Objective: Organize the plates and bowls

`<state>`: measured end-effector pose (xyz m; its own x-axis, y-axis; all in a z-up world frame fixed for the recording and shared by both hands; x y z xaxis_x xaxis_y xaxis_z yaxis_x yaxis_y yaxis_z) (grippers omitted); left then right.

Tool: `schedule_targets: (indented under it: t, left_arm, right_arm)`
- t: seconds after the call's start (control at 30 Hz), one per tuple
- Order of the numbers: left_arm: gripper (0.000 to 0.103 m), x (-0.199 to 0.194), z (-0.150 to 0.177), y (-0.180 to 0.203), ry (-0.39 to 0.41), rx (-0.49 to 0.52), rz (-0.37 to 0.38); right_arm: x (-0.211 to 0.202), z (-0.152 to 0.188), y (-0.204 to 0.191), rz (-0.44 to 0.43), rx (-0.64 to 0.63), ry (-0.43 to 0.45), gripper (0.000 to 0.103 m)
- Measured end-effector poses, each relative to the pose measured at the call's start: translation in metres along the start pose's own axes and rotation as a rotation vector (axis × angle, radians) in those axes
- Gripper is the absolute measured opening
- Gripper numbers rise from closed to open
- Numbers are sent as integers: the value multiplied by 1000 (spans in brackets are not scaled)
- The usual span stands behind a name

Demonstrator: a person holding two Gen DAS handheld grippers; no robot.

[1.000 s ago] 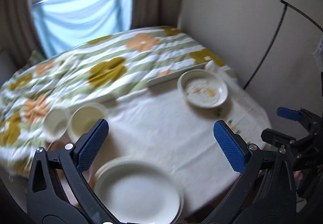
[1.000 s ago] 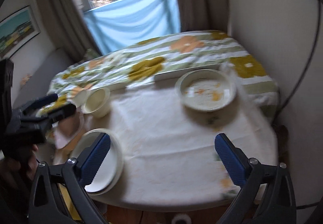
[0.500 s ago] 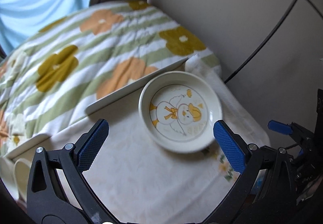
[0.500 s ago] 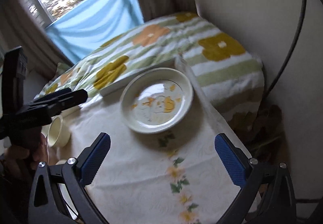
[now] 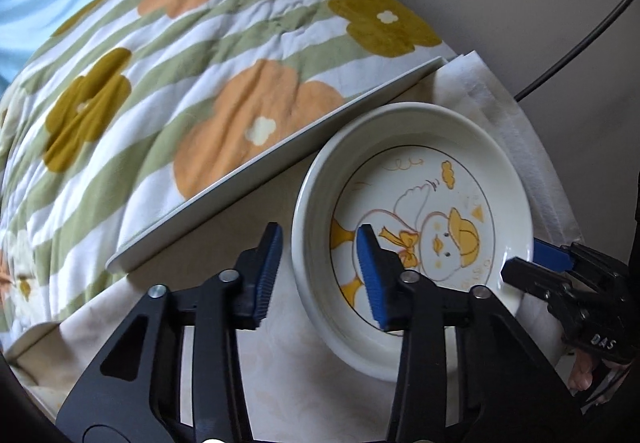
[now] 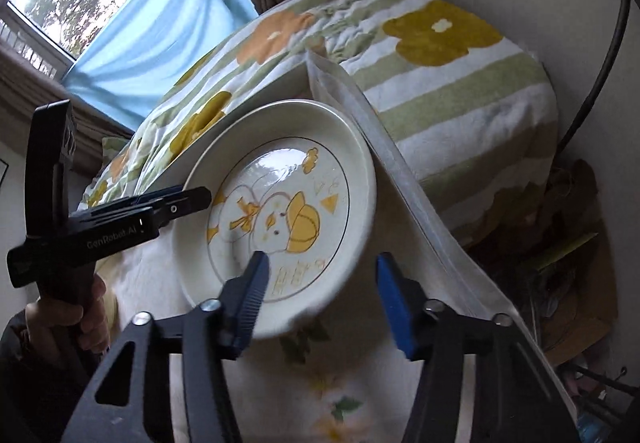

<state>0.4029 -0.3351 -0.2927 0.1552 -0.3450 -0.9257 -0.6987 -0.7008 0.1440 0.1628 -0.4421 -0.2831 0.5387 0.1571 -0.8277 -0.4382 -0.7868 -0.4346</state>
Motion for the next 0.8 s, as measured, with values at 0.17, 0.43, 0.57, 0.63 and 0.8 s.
schedule_targets:
  t: [0.17, 0.43, 0.57, 0.63, 0.8]
  left_arm:
    - [22, 7, -3, 3, -8, 36, -12]
    - [19, 10, -5, 3, -11, 43, -30]
    - [19, 8, -5, 4, -2, 43, -30]
    - [19, 2, -4, 4, 8, 45, -30]
    - [19, -22, -1, 4, 39, 30, -36]
  right_arm:
    - [8, -3, 8, 23, 27, -6, 34]
    - [14, -5, 8, 29, 15, -4, 16]
    - [13, -6, 10, 18, 17, -2, 16]
    - [11, -5, 10, 12, 15, -1, 16]
    - [-3, -6, 3, 8, -13, 18, 16]
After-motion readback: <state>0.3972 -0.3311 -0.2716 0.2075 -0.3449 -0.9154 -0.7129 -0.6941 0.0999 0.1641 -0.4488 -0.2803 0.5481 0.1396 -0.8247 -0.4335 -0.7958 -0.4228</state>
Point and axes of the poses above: each gripper's, at about its wrist camera, not at the fingertips, and x roughly the way its jaws point, y to its right, z to its underside, the point moved 1 cm from there along x, roughly the way its jaws point, and after that the axes turned 1 degree about -z, right-handed, at the moved point
